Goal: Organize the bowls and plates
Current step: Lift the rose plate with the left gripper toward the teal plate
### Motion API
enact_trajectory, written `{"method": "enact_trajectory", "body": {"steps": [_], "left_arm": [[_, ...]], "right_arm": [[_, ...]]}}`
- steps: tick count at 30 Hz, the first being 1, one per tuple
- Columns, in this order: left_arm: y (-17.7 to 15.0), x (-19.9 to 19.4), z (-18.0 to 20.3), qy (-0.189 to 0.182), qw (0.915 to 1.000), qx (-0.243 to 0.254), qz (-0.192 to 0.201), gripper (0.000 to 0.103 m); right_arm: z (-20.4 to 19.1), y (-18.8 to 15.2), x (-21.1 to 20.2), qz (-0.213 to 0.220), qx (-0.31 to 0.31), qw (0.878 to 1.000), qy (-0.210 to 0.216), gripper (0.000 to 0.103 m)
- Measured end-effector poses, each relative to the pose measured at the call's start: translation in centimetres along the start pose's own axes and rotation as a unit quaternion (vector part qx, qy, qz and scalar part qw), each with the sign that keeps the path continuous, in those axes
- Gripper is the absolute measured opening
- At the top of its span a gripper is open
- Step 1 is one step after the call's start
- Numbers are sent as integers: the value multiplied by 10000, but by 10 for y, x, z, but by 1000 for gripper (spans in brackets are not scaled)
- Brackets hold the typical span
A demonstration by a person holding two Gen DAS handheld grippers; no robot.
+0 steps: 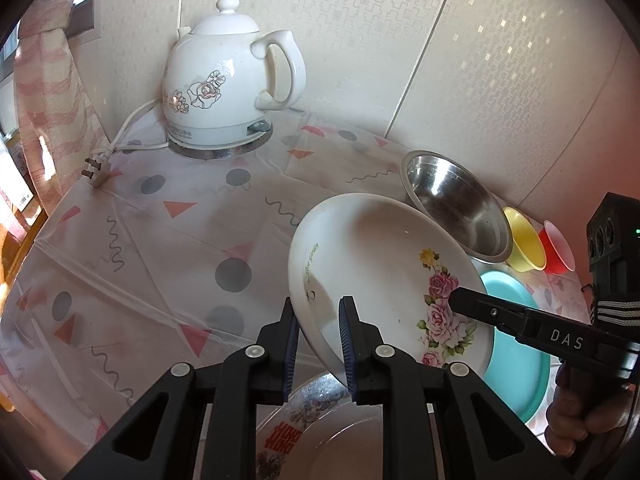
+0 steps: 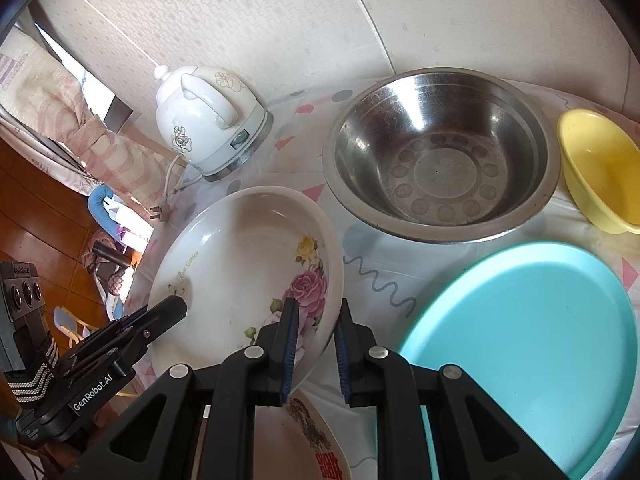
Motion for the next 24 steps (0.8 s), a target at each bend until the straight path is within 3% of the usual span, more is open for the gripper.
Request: {"method": "enact_trajectory", "body": {"steps": [24], "left_arm": [[-19,-22,57,-193,9985,500,90,20]], "right_arm": [[30,-36,-46,206,282,9994,-31,17]]}}
Point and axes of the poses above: each gripper's, at about its wrist camera, not at the fingertips, and x roughly the way its jaws point, z to its right, y to its top, the point moved 10 cm from there along x, roughly the way its jaws point, and after that the axes turned 1 degree about -z, right-handed, at the moved point
